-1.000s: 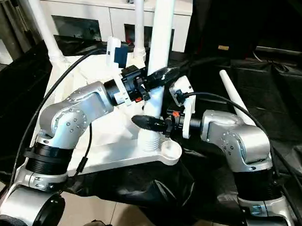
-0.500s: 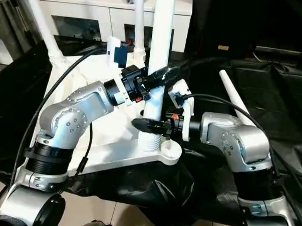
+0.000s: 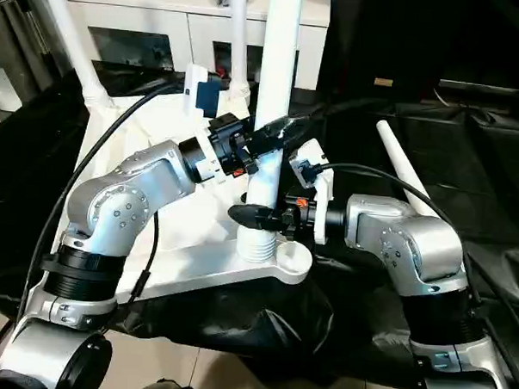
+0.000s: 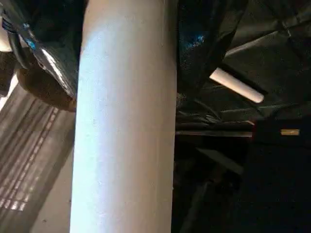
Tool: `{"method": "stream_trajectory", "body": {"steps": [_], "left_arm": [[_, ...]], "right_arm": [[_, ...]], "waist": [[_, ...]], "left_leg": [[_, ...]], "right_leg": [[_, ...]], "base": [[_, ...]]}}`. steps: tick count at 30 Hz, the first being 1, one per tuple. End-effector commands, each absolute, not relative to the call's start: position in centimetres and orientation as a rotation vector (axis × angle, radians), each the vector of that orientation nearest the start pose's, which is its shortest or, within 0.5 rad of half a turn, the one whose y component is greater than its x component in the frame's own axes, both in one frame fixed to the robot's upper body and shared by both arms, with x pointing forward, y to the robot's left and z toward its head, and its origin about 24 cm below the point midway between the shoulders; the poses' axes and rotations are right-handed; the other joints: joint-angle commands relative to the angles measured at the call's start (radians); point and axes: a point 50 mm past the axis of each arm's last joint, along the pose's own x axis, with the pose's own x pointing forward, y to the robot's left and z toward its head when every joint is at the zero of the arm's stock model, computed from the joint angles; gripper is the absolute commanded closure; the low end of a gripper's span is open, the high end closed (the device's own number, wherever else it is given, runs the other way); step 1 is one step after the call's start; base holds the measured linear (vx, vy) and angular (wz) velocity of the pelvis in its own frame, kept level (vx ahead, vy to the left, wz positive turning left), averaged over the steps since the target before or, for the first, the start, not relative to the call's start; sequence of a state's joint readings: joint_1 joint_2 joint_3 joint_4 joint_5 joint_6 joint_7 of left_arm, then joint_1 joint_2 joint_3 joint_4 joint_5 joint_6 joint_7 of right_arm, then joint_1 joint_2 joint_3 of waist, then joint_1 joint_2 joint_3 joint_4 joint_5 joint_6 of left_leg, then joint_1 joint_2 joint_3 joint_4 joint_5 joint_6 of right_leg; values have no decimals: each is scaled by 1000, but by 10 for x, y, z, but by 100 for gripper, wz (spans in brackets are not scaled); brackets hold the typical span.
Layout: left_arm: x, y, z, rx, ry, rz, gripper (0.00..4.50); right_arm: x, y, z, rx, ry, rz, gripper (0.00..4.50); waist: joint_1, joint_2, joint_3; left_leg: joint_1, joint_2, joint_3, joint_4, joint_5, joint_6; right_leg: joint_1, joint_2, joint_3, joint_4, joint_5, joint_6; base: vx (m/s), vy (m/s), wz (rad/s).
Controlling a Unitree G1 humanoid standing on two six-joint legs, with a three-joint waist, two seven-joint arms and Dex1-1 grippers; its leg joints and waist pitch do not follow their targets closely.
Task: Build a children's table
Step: Pick table leg
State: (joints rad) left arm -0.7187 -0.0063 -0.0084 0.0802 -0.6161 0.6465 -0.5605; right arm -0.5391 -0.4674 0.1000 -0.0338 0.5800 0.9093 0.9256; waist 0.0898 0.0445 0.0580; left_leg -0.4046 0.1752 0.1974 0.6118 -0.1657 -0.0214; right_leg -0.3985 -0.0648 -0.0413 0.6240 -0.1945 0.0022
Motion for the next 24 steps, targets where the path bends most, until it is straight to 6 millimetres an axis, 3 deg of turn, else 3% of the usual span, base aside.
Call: {"method": "stream_trajectory", "body": {"steps": [1, 5, 11, 14, 15, 17, 18, 22, 24], "left_arm": [[327, 46, 204, -469, -90, -1042, 196], [330, 51, 211, -492, -189, -981, 151], [332, 62, 226, -586, -353, -840, 151], [330, 63, 223, -588, -353, -835, 151], [329, 63, 222, -591, -352, -842, 151], [328, 65, 220, -575, -351, -852, 151], [327, 67, 216, -549, -344, -858, 151], [328, 83, 211, -577, -355, -820, 151], [329, 89, 202, -504, -314, -806, 151]], "right_arm": [[294, -130, 136, 150, 412, 1200, 261], [296, -129, 136, 164, 388, 1184, 261], [301, -126, 137, 202, 291, 1108, 261], [302, -124, 135, 229, 242, 1046, 261], [302, -124, 134, 231, 233, 1032, 261], [301, -125, 132, 234, 215, 999, 261], [302, -126, 131, 240, 197, 959, 261], [302, -132, 126, 238, 169, 876, 261], [301, -136, 125, 222, 156, 839, 261]], "waist": [[2, -22, -78], [3, -18, -78], [0, -21, -80], [0, -20, -79], [0, -8, -78], [-1, -11, -78], [0, -1, -79], [-7, -2, -78], [-7, 2, -78]], "left_leg": [[26, 46, -26, -55, -124, 33], [26, 48, -29, -56, -125, 35], [27, 50, -28, -56, -131, 34], [26, 49, -28, -57, -132, 33], [28, 48, -28, -58, -141, 27], [27, 49, -29, -60, -152, 17], [28, 48, -31, -60, -150, 13], [30, 47, -30, -64, -181, -3], [30, 46, -31, -64, -186, -6]], "right_leg": [[50, -70, 37, -79, -165, -213], [49, -71, 37, -80, -168, -208], [50, -73, 37, -79, -147, -217], [48, -72, 37, -79, -160, -208], [43, -70, 37, -83, -168, -203], [46, -70, 36, -81, -168, -198], [46, -70, 36, -80, -167, -197], [45, -67, 36, -83, -177, -188], [45, -67, 36, -84, -182, -183]], "base": [[0, 0, 0], [0, 0, 0], [0, 0, 0], [0, 0, 0], [0, 0, 0], [0, 0, 0], [0, 0, 0], [0, 0, 0], [0, 0, 0]]}}
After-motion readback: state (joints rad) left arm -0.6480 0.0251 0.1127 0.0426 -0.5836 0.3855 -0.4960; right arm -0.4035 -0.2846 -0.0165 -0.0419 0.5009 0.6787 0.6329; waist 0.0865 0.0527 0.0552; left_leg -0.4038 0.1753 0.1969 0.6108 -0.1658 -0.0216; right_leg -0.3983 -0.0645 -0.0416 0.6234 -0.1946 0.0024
